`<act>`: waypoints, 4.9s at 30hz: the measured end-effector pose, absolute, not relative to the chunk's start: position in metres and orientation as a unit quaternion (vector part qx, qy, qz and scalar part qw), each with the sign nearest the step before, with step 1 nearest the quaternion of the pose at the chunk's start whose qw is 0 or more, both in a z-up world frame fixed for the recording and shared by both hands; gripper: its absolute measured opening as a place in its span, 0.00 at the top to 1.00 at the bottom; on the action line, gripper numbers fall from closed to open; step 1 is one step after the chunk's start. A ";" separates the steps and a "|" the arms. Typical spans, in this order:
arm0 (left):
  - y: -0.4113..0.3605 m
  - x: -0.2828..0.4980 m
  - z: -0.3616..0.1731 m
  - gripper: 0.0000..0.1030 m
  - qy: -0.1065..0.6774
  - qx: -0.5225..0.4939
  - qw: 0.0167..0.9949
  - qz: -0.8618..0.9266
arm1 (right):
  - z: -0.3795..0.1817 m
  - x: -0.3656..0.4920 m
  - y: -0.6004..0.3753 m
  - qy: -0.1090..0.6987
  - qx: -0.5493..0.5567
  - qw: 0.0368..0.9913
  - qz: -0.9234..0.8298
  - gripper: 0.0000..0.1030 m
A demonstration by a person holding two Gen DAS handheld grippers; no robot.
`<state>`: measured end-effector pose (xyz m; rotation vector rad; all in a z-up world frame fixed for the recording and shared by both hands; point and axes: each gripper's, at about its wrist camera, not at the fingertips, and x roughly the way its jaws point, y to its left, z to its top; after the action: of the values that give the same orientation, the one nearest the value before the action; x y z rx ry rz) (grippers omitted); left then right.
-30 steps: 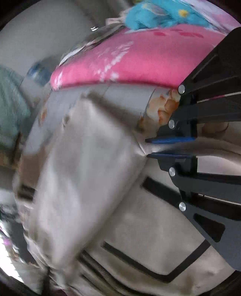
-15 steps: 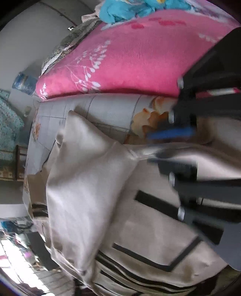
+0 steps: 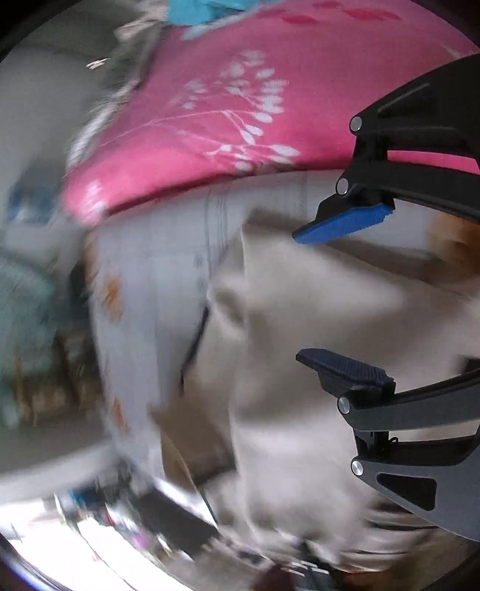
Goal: Fold large clothes
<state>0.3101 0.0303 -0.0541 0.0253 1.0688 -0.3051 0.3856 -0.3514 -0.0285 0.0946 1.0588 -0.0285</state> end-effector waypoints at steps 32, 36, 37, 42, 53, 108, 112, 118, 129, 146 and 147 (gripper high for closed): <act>0.053 0.296 -0.049 0.83 0.500 -0.001 0.858 -0.118 | -0.057 0.312 -0.298 0.512 -0.088 0.853 0.049 0.47; 0.070 0.270 -0.023 0.60 0.475 -0.024 0.873 -0.112 | -0.008 0.279 -0.283 0.468 -0.085 0.878 0.049 0.33; 0.074 0.262 -0.017 0.58 0.471 -0.026 0.875 -0.110 | 0.004 0.267 -0.277 0.459 -0.078 0.883 0.057 0.30; 0.098 0.201 0.002 0.34 0.458 -0.044 0.882 -0.099 | 0.020 0.210 -0.250 0.440 -0.039 0.894 0.078 0.20; 0.099 0.076 -0.039 0.19 0.456 -0.029 0.889 -0.034 | -0.044 0.120 -0.204 0.474 0.006 0.880 0.035 0.15; 0.095 0.109 0.000 0.14 0.420 -0.003 0.907 0.045 | -0.083 0.134 -0.197 0.513 0.011 0.858 0.022 0.06; 0.091 0.148 0.019 0.14 0.412 0.005 0.911 0.015 | -0.078 0.138 -0.204 0.534 0.030 0.844 0.046 0.06; 0.082 0.219 0.063 0.14 0.390 0.009 0.920 -0.034 | -0.019 0.152 -0.209 0.488 0.000 0.871 0.059 0.06; 0.048 0.369 0.098 0.14 0.355 -0.055 0.927 -0.104 | 0.093 0.296 -0.219 0.372 -0.034 0.924 0.075 0.06; -0.025 0.506 -0.028 0.75 0.503 -0.046 0.850 -0.147 | -0.027 0.569 -0.233 0.567 0.126 0.807 0.105 0.24; -0.026 0.506 -0.030 0.83 0.505 -0.045 0.849 -0.150 | -0.033 0.572 -0.231 0.572 0.119 0.805 0.101 0.32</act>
<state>0.5062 -0.0260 -0.0303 -0.0958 1.0638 -0.3154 0.5718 -0.2314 -0.0335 0.2537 1.2252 0.2153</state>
